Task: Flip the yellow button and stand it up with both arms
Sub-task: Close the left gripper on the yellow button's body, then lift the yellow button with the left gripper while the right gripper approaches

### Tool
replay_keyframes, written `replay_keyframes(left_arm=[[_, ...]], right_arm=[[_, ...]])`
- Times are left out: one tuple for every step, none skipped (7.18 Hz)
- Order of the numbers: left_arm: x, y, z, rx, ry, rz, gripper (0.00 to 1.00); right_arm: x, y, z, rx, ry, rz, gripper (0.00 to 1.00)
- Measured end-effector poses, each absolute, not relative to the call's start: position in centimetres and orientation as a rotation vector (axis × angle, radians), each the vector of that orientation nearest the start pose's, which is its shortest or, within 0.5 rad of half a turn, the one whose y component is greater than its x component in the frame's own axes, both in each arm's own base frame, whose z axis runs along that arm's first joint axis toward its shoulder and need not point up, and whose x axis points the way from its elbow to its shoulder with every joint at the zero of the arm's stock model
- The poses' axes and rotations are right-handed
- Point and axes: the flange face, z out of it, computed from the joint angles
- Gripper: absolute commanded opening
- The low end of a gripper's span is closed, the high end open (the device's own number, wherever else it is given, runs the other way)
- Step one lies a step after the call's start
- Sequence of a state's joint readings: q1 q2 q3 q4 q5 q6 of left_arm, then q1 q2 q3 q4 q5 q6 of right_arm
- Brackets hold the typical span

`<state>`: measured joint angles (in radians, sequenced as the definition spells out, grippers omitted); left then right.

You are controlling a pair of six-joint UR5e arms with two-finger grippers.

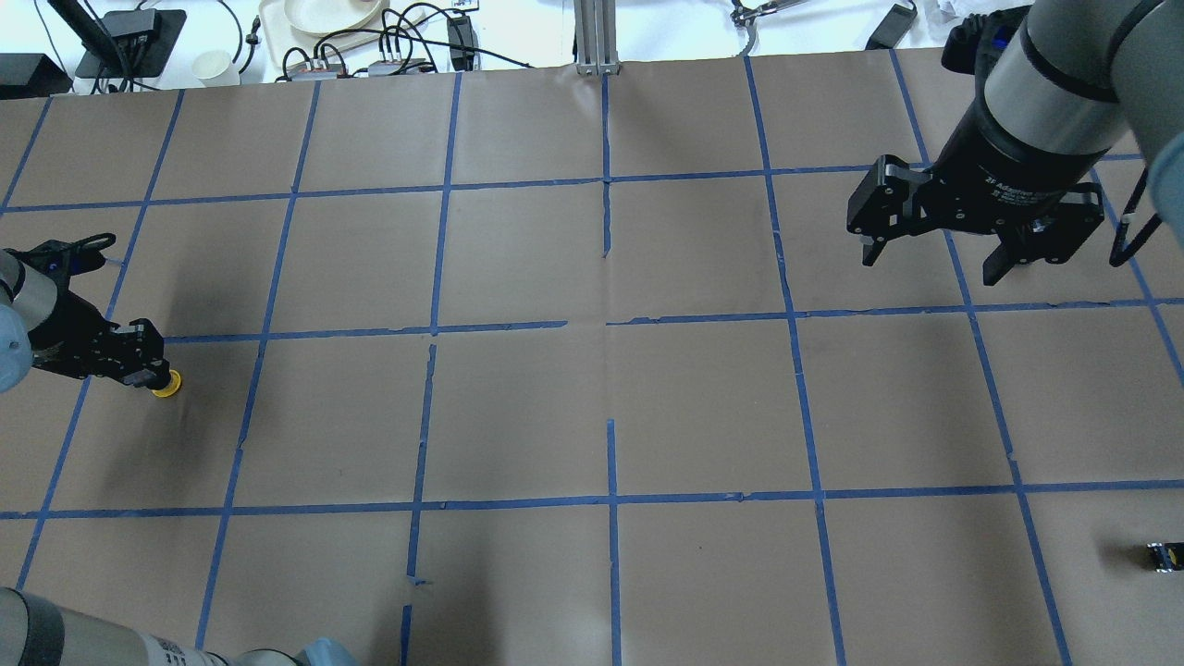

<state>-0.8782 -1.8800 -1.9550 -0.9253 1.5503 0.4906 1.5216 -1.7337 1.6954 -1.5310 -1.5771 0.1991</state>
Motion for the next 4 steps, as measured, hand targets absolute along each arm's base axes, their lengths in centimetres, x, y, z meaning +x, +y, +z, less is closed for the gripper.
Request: replay_keyframes(left_arm=[[23.1,-49.2,21.7,-0.318,3.175,0.049,0.08],[22.7,-49.4,22.3,-0.309,3.192,0.058,0.08],[21.5,-49.8,23.8,-0.288,3.236,0.049,0.06],[19.3,-50.0,25.6,-0.263,3.313,0.058,0.06]], right_arm=[[11.2,-42.7,49.7,0.39,3.124,0.019,1.0],[11.2,-42.7,49.8,0.391,3.123,0.031,1.0],[11.3,-42.5,49.8,0.393,3.103,0.056,1.0],[11.6,-42.0,50.0,0.407,3.063,0.09,1.0]])
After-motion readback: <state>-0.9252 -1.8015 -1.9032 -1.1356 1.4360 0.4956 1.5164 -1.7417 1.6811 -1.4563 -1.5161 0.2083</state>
